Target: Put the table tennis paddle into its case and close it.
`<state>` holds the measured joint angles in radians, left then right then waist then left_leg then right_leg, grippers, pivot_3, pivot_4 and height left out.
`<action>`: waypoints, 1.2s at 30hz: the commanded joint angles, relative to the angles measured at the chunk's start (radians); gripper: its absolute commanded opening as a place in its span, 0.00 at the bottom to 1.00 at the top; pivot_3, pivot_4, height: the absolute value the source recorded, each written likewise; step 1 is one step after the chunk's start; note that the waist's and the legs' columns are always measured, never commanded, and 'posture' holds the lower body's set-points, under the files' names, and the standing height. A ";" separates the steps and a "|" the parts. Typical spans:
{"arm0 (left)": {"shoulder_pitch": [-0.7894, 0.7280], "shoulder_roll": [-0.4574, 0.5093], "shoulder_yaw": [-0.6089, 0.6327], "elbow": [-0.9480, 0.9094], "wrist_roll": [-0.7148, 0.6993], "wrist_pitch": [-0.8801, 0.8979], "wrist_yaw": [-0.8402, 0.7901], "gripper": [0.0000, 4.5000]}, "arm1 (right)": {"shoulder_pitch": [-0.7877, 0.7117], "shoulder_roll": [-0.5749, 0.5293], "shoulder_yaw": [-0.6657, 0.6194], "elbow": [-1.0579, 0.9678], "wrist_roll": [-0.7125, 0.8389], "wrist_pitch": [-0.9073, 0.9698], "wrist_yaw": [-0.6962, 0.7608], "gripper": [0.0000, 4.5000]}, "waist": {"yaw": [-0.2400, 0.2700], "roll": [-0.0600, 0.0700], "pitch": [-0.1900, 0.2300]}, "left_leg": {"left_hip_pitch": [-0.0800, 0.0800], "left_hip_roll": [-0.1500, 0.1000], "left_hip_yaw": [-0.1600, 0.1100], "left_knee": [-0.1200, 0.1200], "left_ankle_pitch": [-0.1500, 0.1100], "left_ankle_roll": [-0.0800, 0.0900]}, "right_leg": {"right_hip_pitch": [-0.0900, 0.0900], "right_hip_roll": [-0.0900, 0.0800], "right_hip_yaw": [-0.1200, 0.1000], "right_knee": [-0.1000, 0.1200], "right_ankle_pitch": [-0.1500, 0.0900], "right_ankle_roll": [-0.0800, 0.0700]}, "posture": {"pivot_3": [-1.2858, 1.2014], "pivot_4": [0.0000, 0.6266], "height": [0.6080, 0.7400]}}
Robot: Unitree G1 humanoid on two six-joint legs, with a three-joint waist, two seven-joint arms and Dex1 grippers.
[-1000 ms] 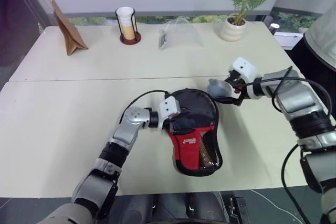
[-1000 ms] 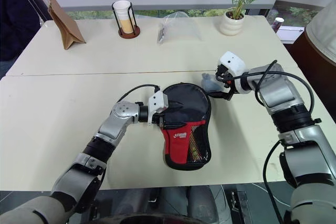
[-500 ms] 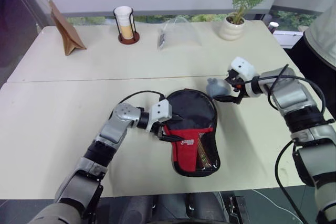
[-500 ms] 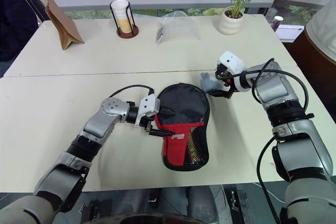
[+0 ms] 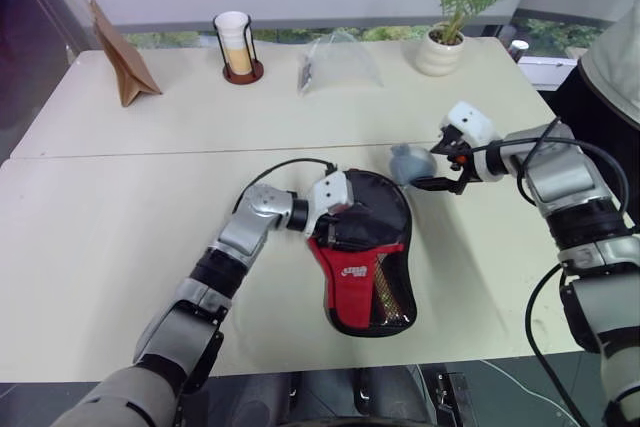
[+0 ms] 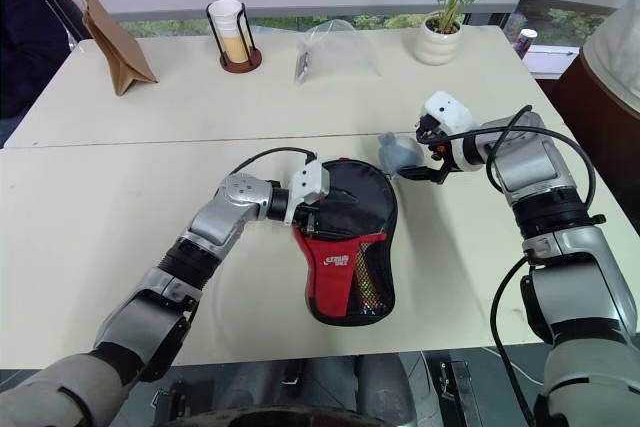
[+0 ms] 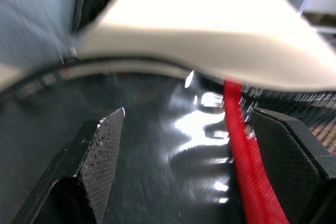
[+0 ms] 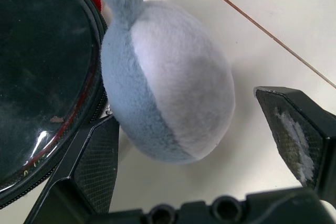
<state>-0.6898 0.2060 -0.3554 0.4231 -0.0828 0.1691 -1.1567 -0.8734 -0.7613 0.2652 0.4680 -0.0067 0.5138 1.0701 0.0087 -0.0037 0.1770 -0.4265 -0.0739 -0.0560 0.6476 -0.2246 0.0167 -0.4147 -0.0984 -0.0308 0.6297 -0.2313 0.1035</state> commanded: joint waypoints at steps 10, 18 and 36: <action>0.027 0.021 -0.046 0.016 0.067 -0.044 0.033 0.87 | -0.084 0.048 -0.024 0.100 -0.012 -0.058 0.037 1.00 | 0.001 0.000 0.000 | 0.000 0.000 0.000 0.000 0.000 0.000 | 0.000 0.000 0.000 0.000 0.000 0.000 | 0.52 0.24 0.95; 0.031 0.031 -0.051 0.018 0.071 -0.044 0.035 0.89 | -0.100 0.051 -0.031 0.149 -0.012 -0.079 0.055 0.58 | 0.000 0.000 0.000 | 0.000 0.000 0.000 0.000 0.000 0.000 | 0.000 0.000 0.000 0.000 0.000 0.000 | 0.52 0.24 0.95; 0.038 0.032 -0.087 0.047 0.085 -0.033 0.022 0.89 | 0.236 -0.107 -0.133 -0.425 0.058 0.253 0.036 0.01 | 0.007 0.000 -0.001 | 0.000 0.000 -0.002 0.000 0.000 0.000 | 0.002 -0.001 0.000 -0.001 0.000 0.000 | 0.52 0.24 0.95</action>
<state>-0.6779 0.2171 -0.4005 0.4295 -0.0524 0.1199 -1.1328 -0.6569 -0.8377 0.1732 0.1303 0.0297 0.7211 1.1125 0.0154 -0.0034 0.1765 -0.4259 -0.0740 -0.0577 0.6481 -0.2248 0.0168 -0.4125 -0.1006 -0.0307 0.6287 -0.2313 0.1034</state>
